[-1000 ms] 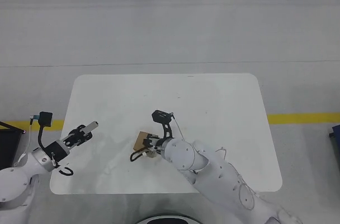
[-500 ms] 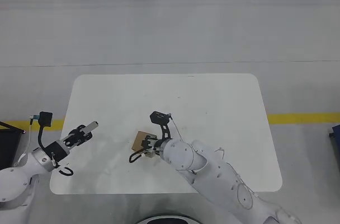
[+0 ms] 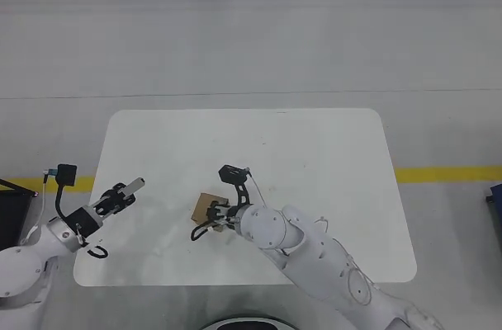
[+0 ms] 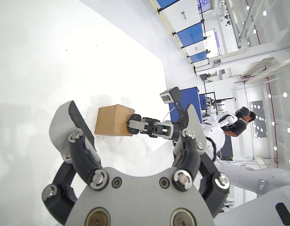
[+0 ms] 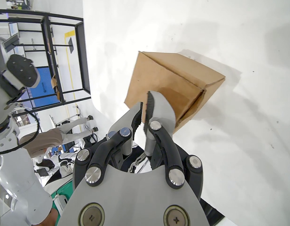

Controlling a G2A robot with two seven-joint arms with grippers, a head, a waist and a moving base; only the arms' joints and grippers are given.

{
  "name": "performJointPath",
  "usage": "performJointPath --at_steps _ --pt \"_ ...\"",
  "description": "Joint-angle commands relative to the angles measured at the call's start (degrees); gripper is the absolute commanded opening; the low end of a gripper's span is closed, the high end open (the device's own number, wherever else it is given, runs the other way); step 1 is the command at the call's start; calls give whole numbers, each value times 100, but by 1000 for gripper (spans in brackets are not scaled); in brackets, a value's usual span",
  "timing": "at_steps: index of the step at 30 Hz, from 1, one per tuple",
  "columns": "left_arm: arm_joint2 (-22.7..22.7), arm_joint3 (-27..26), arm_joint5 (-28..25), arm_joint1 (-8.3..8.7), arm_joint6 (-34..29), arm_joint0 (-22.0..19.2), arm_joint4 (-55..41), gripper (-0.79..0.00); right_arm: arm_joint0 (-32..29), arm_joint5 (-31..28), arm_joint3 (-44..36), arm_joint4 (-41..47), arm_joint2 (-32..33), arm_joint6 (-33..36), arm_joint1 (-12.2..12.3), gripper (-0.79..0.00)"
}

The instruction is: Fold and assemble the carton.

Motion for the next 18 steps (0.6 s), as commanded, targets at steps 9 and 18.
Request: performJointPath --at_steps 9,18 --pt "871 12 714 65 -323 -261 2829 -416 -1462 -685 -574 133 1255 -384 327 -785" --pt "1545 137 848 68 -1125 -681 3139 -785 -1044 -675 81 403 1207 -219 278 -785"
